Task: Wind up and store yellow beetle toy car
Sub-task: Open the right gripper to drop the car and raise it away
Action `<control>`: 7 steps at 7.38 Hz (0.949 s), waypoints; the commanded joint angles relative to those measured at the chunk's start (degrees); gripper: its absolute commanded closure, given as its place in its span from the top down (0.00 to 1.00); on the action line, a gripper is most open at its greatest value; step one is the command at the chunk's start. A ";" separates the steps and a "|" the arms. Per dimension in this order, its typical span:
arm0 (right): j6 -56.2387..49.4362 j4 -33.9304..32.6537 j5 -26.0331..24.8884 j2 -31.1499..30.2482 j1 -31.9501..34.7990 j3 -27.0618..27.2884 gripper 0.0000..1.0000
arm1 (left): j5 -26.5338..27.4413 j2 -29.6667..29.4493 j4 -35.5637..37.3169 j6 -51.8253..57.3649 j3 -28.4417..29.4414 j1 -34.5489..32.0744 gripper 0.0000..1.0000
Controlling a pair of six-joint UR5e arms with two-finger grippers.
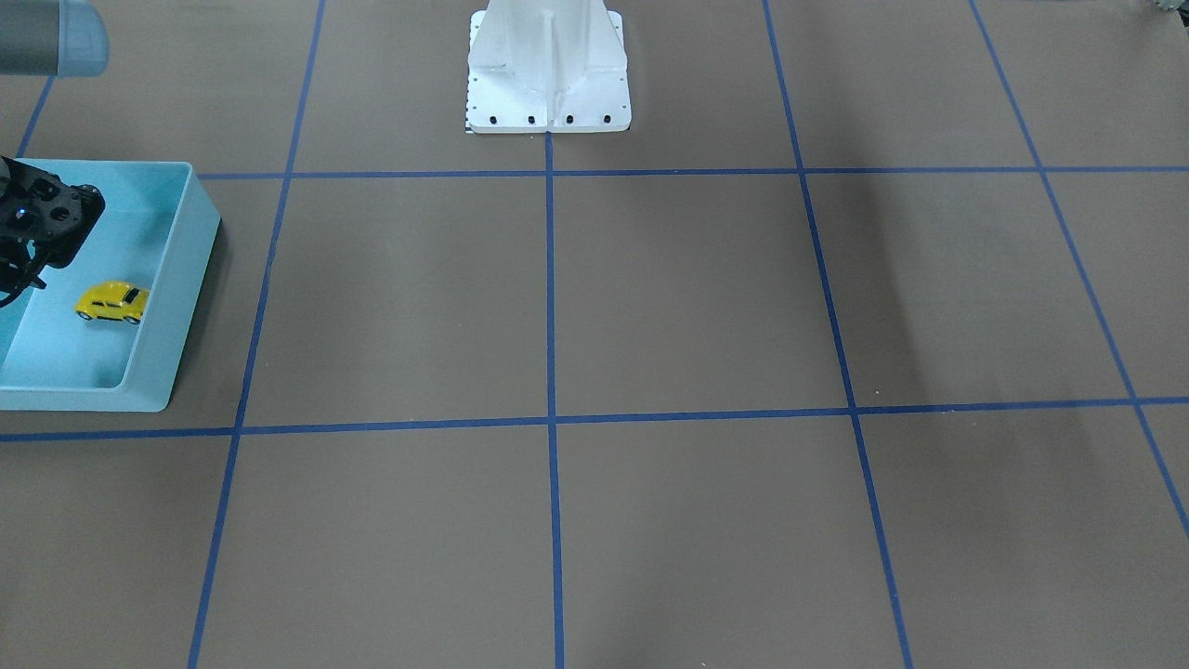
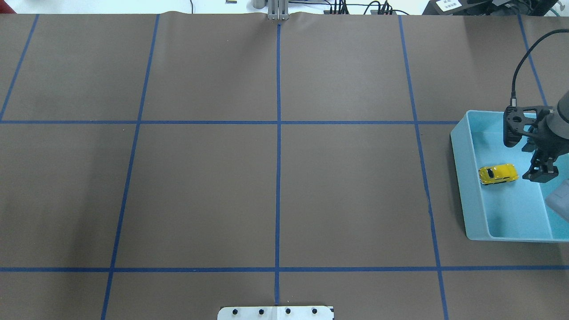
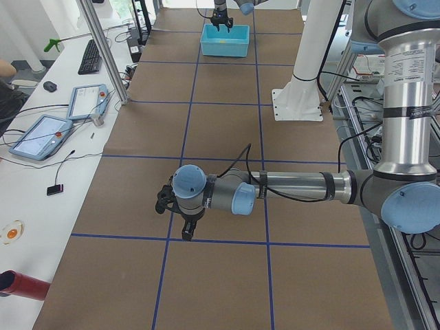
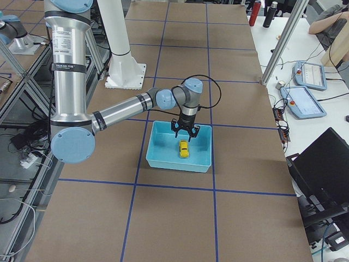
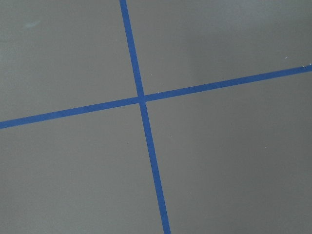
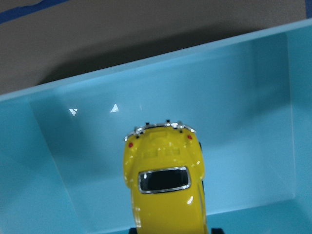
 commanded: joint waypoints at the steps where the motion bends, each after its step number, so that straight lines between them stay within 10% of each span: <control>1: 0.05 0.75 0.90 0.09 0.53 -0.37 0.99 | -0.09 0.14 -0.02 -0.03 0.00 0.00 1.00; 7: 11.99 -0.57 10.13 1.94 29.33 -12.92 0.99 | -0.78 4.59 1.20 -0.03 -6.72 -0.61 1.00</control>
